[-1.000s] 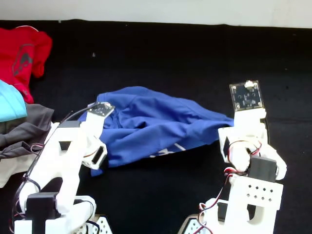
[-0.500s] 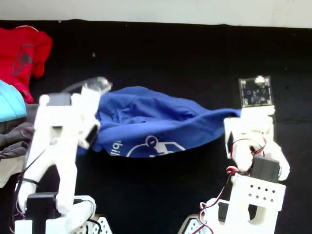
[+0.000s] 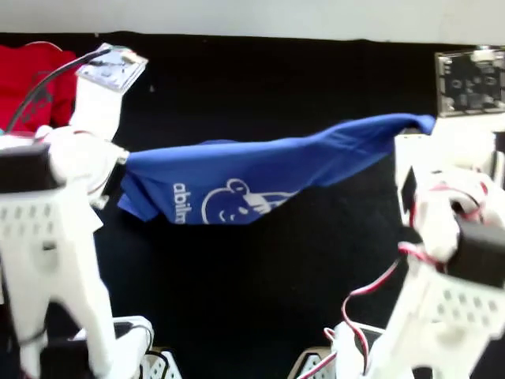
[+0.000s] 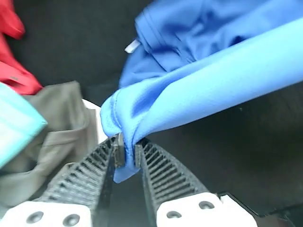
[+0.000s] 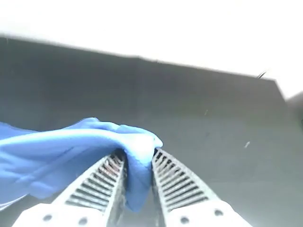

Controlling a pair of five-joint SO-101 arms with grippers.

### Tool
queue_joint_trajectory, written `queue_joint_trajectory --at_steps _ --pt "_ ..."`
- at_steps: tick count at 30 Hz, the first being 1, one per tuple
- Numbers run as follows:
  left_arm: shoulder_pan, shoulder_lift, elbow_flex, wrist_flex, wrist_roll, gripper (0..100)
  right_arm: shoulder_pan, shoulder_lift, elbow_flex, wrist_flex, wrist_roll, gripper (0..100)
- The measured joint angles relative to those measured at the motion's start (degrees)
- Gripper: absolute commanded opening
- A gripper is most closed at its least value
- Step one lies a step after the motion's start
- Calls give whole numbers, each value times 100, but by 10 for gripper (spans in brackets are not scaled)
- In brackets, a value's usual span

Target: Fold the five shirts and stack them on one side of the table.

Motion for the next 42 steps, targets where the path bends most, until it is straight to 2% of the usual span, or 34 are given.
queue_joint_trajectory --at_steps 8,18,28,34,42 --pt "0 -1697 -527 -62 0 8 475 -229 -1486 -193 0 5" --pt "0 -1873 -905 -422 0 8 695 -369 -1811 -264 0 5" --pt "0 -1890 -703 -387 0 8 730 -1574 -1916 -273 0 5" --pt "0 -2418 -818 -387 0 8 730 -2057 -1978 -246 70 5" --pt "0 -2989 -79 -422 0 8 747 -2066 -2004 -563 308 5"
